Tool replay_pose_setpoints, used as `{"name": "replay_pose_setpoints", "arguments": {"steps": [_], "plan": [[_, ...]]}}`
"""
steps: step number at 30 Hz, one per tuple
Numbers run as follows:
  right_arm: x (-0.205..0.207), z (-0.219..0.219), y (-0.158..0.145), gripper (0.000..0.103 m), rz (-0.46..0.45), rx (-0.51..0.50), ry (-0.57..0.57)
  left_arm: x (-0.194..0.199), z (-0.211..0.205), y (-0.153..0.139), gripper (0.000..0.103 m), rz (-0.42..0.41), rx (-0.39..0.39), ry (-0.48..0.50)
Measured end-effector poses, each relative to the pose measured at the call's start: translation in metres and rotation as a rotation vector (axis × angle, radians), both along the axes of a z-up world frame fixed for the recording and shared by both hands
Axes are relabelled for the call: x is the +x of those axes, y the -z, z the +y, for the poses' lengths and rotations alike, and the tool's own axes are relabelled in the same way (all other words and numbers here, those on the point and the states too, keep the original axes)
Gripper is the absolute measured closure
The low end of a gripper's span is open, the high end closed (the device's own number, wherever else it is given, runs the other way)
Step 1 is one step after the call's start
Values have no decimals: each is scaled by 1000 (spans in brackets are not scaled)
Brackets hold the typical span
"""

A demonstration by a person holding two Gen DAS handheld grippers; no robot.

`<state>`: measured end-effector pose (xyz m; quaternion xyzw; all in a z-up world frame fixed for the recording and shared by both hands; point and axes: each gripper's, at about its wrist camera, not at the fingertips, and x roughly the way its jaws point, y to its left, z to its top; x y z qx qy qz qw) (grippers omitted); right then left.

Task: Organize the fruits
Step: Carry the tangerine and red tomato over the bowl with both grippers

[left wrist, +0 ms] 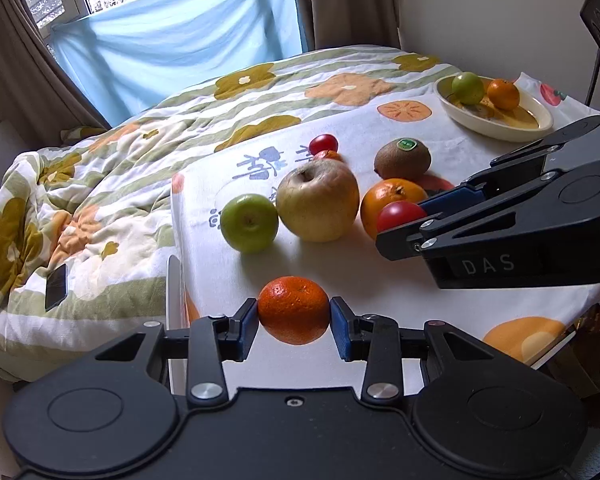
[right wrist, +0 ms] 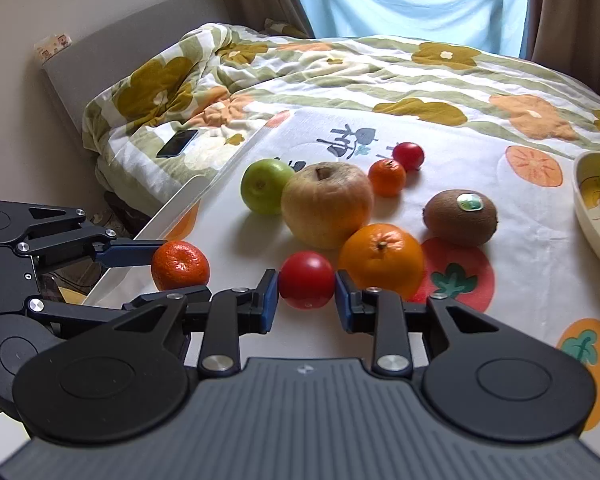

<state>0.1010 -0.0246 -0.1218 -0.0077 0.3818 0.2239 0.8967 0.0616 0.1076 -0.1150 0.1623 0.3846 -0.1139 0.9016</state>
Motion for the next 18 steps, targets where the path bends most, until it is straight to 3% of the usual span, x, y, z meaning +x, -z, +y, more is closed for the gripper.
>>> {"name": "replay_pose_setpoints", "arguments": {"steps": [7, 18], "plan": [[-8, -55, -30, 58, -21, 1, 41, 0, -38, -31, 61, -26, -23, 0], [-10, -173, -63, 58, -39, 1, 88, 5, -138, -65, 61, -54, -70, 9]]}}
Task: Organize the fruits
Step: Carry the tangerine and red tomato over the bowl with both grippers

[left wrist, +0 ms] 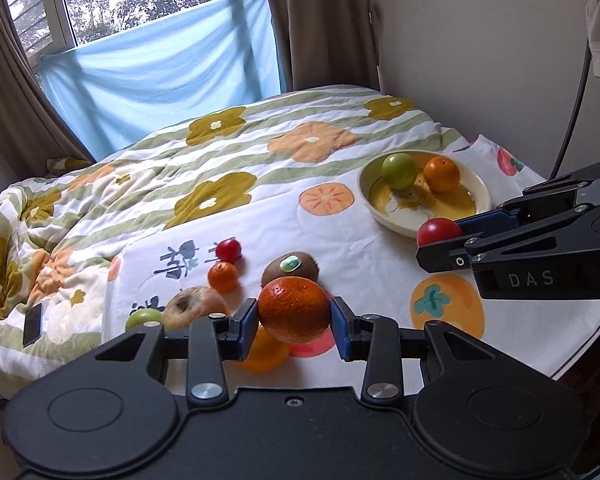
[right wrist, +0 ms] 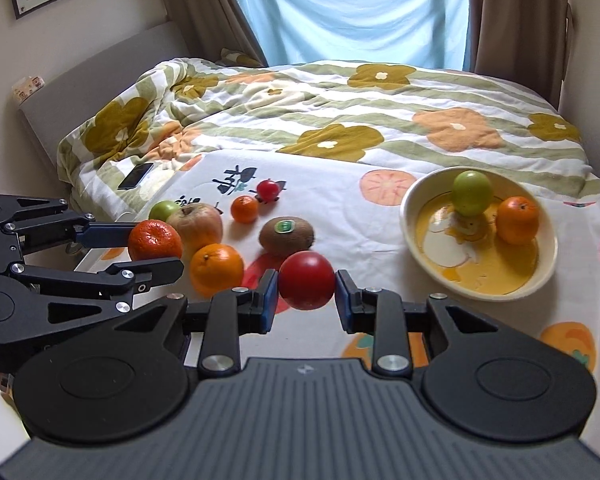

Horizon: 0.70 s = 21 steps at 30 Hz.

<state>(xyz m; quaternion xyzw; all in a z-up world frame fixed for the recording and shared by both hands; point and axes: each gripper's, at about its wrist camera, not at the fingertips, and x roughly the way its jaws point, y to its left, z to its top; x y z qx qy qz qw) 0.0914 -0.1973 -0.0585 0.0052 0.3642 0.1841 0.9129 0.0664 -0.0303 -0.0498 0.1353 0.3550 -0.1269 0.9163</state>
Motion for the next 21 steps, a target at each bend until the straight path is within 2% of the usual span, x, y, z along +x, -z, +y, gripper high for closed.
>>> {"name": "replay_pose_setpoints", "arguments": {"steps": [11, 21], "plan": [[26, -109, -8, 58, -23, -23, 61, 31, -99, 1, 61, 0, -40, 32], [73, -172, 17, 58, -17, -39, 92, 76, -169, 31, 61, 32, -29, 56]]}}
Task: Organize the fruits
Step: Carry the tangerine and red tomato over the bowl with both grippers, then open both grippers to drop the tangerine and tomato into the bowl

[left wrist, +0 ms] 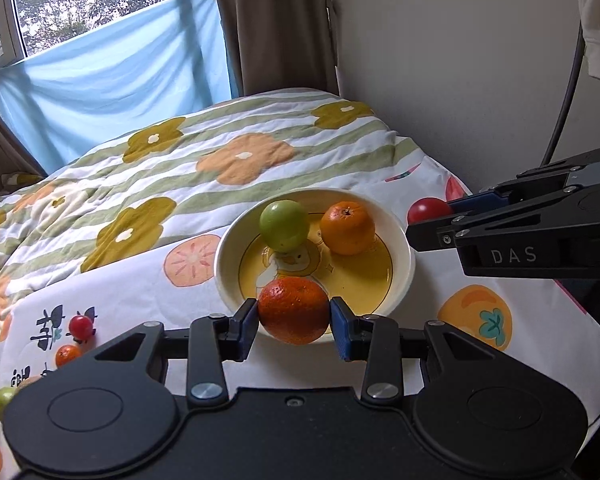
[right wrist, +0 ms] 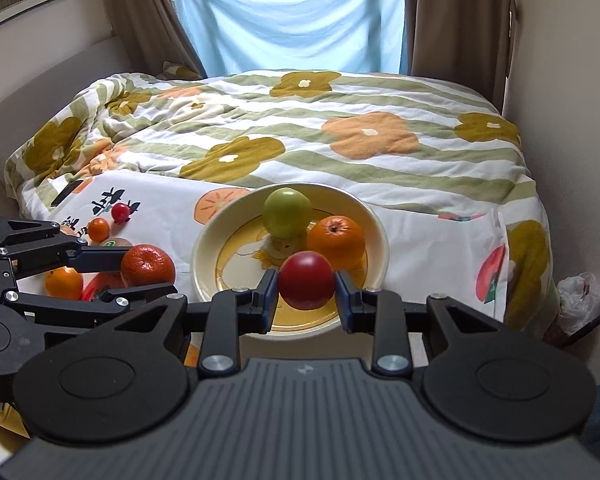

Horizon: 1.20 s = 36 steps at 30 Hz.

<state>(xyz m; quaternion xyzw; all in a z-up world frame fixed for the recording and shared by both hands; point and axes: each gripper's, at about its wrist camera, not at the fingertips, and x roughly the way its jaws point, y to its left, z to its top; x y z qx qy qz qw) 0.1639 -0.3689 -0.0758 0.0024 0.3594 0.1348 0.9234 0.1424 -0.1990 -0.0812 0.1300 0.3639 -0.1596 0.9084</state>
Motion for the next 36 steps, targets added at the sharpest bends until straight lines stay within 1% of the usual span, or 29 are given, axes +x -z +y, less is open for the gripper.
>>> {"name": "replay_pose_setpoints", "arguments": {"steps": [8, 16, 17, 18, 19, 20, 21, 22, 29, 36], "plan": [[30, -19, 33, 58, 36, 20, 6, 36, -34, 35, 61, 49, 27, 14], [48, -27, 50, 58, 65, 42, 8, 51, -49, 59, 60, 107, 49, 21], [50, -26, 51, 58, 68, 44, 6, 52, -49, 60, 57, 111, 51, 15], [51, -26, 52, 58, 69, 45, 4, 52, -49, 61, 51, 110, 54, 13], [51, -26, 53, 58, 70, 45, 1, 51, -48, 59, 33, 99, 54, 13], [52, -25, 53, 58, 71, 45, -2, 49, -47, 56, 19, 77, 54, 10], [52, -25, 53, 58, 72, 45, -5, 48, -47, 54, 14, 63, 49, 12], [52, -24, 53, 58, 73, 44, -7, 46, -45, 50, 12, 59, 39, 14], [52, -21, 51, 58, 71, 26, -23, 33, -30, 40, 12, 61, 28, -31], [58, -19, 56, 58, 81, 19, -29, 25, -18, 34, 12, 53, 10, -78]]}}
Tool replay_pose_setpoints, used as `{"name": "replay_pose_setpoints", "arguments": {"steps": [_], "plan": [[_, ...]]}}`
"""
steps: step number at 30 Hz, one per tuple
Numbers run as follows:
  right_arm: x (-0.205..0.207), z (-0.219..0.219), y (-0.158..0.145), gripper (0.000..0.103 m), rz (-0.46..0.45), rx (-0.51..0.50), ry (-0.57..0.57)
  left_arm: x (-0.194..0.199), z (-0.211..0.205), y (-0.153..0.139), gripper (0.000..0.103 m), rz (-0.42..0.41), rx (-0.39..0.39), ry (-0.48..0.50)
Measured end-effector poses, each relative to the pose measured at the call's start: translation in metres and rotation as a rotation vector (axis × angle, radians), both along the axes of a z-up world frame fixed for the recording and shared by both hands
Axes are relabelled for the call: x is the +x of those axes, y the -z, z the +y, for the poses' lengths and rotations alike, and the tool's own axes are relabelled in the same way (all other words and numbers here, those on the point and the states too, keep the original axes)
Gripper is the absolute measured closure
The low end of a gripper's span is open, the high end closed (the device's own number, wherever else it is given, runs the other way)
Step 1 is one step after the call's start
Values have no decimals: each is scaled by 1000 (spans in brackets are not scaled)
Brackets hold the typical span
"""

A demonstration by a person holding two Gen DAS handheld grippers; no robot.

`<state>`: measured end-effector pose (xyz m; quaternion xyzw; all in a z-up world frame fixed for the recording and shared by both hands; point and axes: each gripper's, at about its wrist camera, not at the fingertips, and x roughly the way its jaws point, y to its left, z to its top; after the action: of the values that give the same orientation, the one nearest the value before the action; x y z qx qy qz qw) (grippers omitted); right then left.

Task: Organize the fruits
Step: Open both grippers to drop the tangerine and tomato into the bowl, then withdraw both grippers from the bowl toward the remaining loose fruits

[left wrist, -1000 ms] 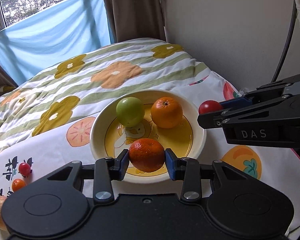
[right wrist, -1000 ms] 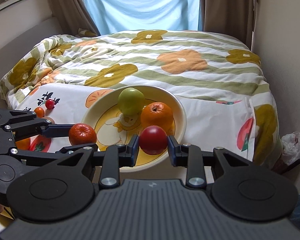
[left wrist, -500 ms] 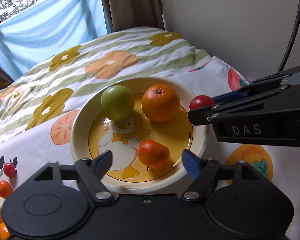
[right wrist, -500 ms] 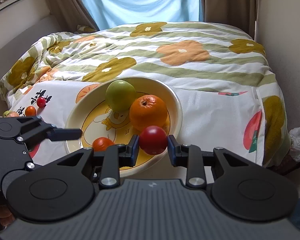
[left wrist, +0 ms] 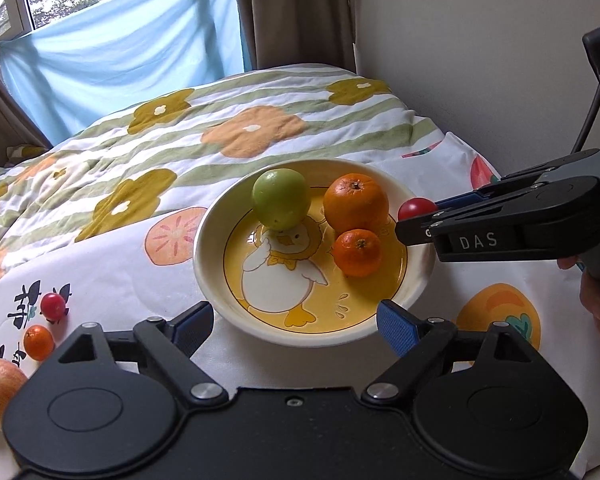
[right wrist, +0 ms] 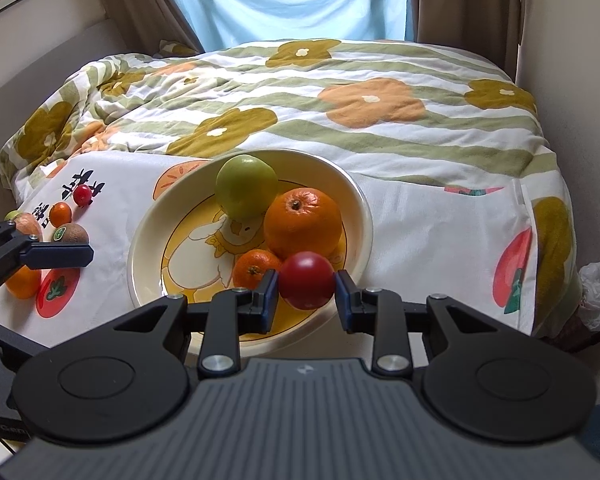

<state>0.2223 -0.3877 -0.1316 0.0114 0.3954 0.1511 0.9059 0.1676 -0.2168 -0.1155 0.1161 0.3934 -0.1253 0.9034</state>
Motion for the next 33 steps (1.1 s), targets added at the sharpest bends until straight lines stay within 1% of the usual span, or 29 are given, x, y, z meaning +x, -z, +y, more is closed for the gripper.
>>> {"name": "replay_pose_setpoints", "arguments": {"steps": [7, 9, 10, 11, 12, 13, 14, 19, 25, 33], "plan": [[9, 2, 8, 58, 0, -7, -6, -1, 6, -2, 12, -6, -9, -20], [10, 3, 9, 56, -1, -4, -17, 0, 6, -1, 12, -6, -8, -24], [10, 3, 9, 52, -4, -2, -20, 0, 6, 0, 12, -7, -9, -25], [9, 4, 8, 33, -13, 4, -28, 0, 7, 0, 12, -7, -10, -27], [8, 4, 6, 22, -20, 6, -31, 0, 7, 1, 12, -7, -10, -29], [6, 4, 5, 7, -34, 5, -24, 0, 7, 1, 12, -8, -11, -31], [3, 3, 3, 3, -53, 5, -12, 0, 7, 2, 12, -7, -11, -33], [-2, 2, 2, 3, -48, 1, -15, -2, 8, 2, 12, -5, -17, -40], [-10, 2, -3, 3, -51, 4, -8, -8, 8, -7, 12, -31, -16, -55], [-40, 9, -26, 3, -66, 4, -1, -31, 15, -27, 12, -74, -24, -111]]}}
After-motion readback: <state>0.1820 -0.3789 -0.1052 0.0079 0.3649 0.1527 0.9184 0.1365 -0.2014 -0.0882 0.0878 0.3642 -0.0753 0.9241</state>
